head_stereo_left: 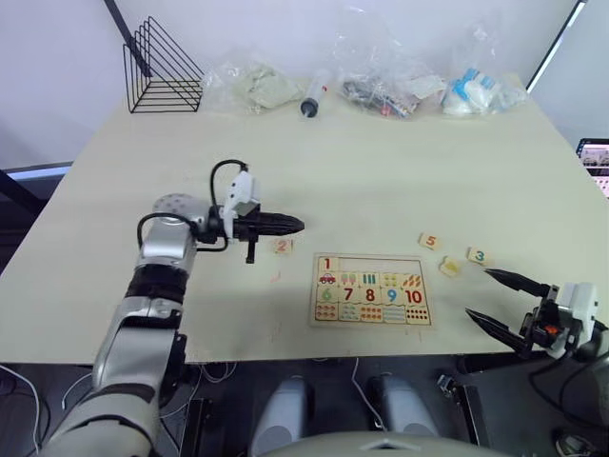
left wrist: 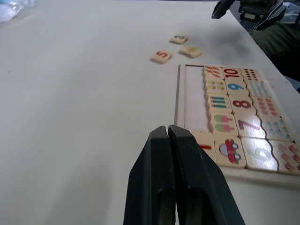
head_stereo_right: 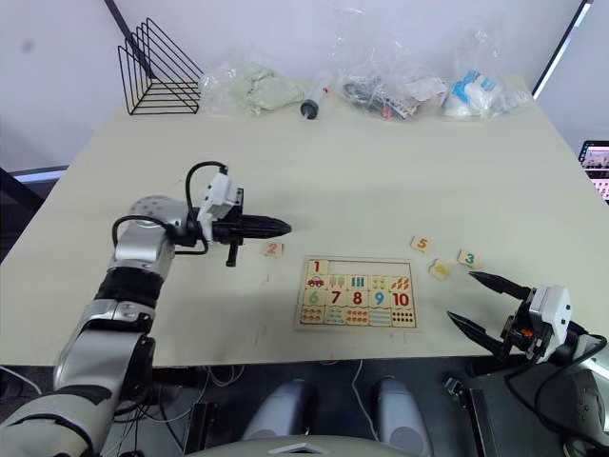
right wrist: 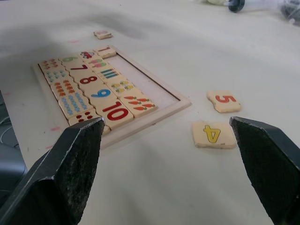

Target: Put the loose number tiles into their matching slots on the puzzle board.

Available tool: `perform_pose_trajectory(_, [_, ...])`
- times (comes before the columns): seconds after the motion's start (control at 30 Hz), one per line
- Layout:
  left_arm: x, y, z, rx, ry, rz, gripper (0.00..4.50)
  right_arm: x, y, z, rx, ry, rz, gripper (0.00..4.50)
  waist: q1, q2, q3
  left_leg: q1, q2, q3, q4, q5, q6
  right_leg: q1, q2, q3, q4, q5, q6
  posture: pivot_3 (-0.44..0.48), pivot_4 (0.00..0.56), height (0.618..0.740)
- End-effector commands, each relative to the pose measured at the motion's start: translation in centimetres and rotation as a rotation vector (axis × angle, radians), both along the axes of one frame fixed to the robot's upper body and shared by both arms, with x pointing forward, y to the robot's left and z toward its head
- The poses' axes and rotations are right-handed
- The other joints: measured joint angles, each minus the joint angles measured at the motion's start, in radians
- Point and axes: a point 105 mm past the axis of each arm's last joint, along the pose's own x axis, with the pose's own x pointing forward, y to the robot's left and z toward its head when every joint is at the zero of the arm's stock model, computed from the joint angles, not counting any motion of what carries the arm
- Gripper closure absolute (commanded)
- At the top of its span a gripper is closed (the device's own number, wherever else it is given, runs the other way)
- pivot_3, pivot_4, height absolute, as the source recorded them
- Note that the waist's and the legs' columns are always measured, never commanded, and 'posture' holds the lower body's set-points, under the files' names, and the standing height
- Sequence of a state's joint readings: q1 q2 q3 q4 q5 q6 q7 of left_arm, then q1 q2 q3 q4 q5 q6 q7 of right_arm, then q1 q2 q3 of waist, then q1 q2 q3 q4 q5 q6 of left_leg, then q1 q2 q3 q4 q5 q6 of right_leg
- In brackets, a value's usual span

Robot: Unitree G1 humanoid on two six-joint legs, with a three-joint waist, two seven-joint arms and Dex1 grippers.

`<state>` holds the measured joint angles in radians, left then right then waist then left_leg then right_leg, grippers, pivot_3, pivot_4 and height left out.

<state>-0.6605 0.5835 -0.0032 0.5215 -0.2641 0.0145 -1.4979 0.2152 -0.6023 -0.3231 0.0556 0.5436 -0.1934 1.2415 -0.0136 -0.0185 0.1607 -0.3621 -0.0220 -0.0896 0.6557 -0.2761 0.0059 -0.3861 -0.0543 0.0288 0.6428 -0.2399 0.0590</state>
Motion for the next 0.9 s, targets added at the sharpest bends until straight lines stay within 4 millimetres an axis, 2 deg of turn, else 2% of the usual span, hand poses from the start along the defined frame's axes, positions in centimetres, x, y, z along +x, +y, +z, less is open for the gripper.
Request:
perform_pose_trajectory(0.03, [-0.6, 2.0, 1.2, -0.019, -0.078, 0.086, 4.39, -0.2, -0.8, 0.4, -0.02, -0.019, -0.019, 0.0, 0.0, 0.0, 0.0, 0.0, 0.001, 0.0, 0.0, 0.0, 0.0, 0.0, 0.0, 0.0, 0.0, 0.0, 0.0, 0.0, 0.15, 0.74])
perform_pose_trajectory(0.07, [-0.6, 2.4, 1.3, -0.035, -0.079, 0.12, 4.39, -0.2, -0.8, 0.4, -0.019, -0.019, -0.02, 0.0, 0.0, 0.0, 0.0, 0.0, 0.001, 0.0, 0.0, 0.0, 0.0, 0.0, 0.0, 0.0, 0.0, 0.0, 0.0, 0.0, 0.15, 0.74])
perform_pose_trajectory(0.17, [-0.9, 3.3, 1.7, -0.056, -0.088, 0.2, 3.57, 0.2, -1.3, 0.6, -0.018, -0.028, -0.066, 0.0, 0.002, 0.0, 0.0, 0.0, 0.002, 0.0, 0.0, 0.0, 0.0, 0.0, 0.0, 0.001, 0.0, 0.0, 0.0, 0.0, 0.15, 0.74])
perform_pose_trajectory(0.4, [-3.9, 6.1, 0.3, -0.087, -0.039, 0.377, 0.05, 0.5, -3.0, 0.1, -0.018, 0.028, -0.198, 0.0, -0.001, 0.001, 0.0, 0.001, 0.005, 0.002, -0.002, 0.0, 0.0, 0.0, -0.001, 0.003, -0.001, 0.0, 0.0, 0.0, 0.15, 0.74])
perform_pose_trajectory(0.5, [-5.6, 7.1, -1.4, -0.077, -0.009, 0.448, 0.05, 0.6, -3.4, 0.1, -0.026, 0.016, -0.229, 0.0, 0.001, 0.001, 0.0, 0.002, 0.006, 0.002, -0.003, 0.0, 0.0, -0.001, -0.001, 0.003, -0.001, 0.0, -0.001, 0.0, 0.15, 0.74])
perform_pose_trajectory(0.77, [-8.4, 8.6, -2.8, -0.084, 0.023, 0.576, 0.05, 0.4, -4.2, 0.1, -0.025, 0.028, -0.244, 0.0, 0.005, 0.002, -0.001, 0.002, 0.006, 0.004, -0.002, 0.0, 0.0, 0.0, -0.001, 0.004, -0.001, 0.0, -0.001, 0.0, 0.15, 0.74])
perform_pose_trajectory(0.9, [-9.7, 9.9, -3.9, -0.059, 0.042, 0.662, 0.05, 0.5, -4.9, 0.1, -0.031, 0.029, -0.265, 0.0, 0.002, 0.002, -0.001, 0.002, 0.007, 0.005, -0.002, 0.0, 0.0, 0.0, -0.001, 0.005, -0.002, -0.001, -0.002, 0.0, 0.15, 0.74])
